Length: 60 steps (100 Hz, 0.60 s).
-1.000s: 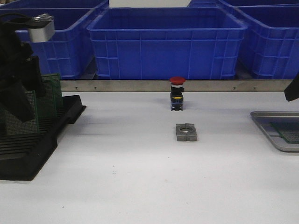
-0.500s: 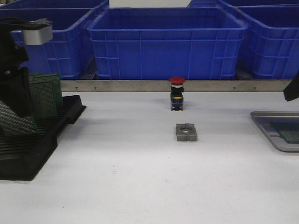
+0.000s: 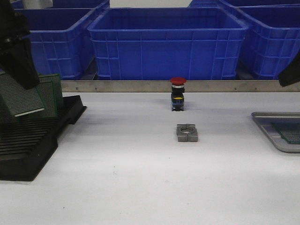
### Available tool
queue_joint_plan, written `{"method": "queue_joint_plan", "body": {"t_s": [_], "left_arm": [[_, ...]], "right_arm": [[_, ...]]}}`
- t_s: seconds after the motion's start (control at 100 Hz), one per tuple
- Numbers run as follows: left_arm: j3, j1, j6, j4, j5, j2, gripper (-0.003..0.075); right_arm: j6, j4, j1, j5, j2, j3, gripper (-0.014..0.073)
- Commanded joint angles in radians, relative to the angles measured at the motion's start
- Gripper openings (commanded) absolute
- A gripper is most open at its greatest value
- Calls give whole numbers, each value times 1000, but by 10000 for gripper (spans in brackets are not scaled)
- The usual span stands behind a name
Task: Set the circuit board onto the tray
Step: 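Grasp a second green circuit board from the rack with the left gripper, then carry the second board toward the right gripper and grasp it there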
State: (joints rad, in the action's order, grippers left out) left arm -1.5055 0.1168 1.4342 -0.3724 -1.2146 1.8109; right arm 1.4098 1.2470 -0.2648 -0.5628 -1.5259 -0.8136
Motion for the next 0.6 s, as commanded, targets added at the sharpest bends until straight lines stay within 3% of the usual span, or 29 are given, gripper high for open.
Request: {"method": "queue_joint_plan", "body": {"t_s": [0.0,0.23,0.59], "left_arm": [[-30,14,-11,-148,-65,-69,-20],[-30,77,-11,-354,-65,-74,-20],[-30,253,-11,-566,-65,-74,-20]], "right_arm": [[78,26,23,-62,87,-31,652],[430,38,153,-198,167,-31,652],[477,71,364,-262,166,-31,652]]}}
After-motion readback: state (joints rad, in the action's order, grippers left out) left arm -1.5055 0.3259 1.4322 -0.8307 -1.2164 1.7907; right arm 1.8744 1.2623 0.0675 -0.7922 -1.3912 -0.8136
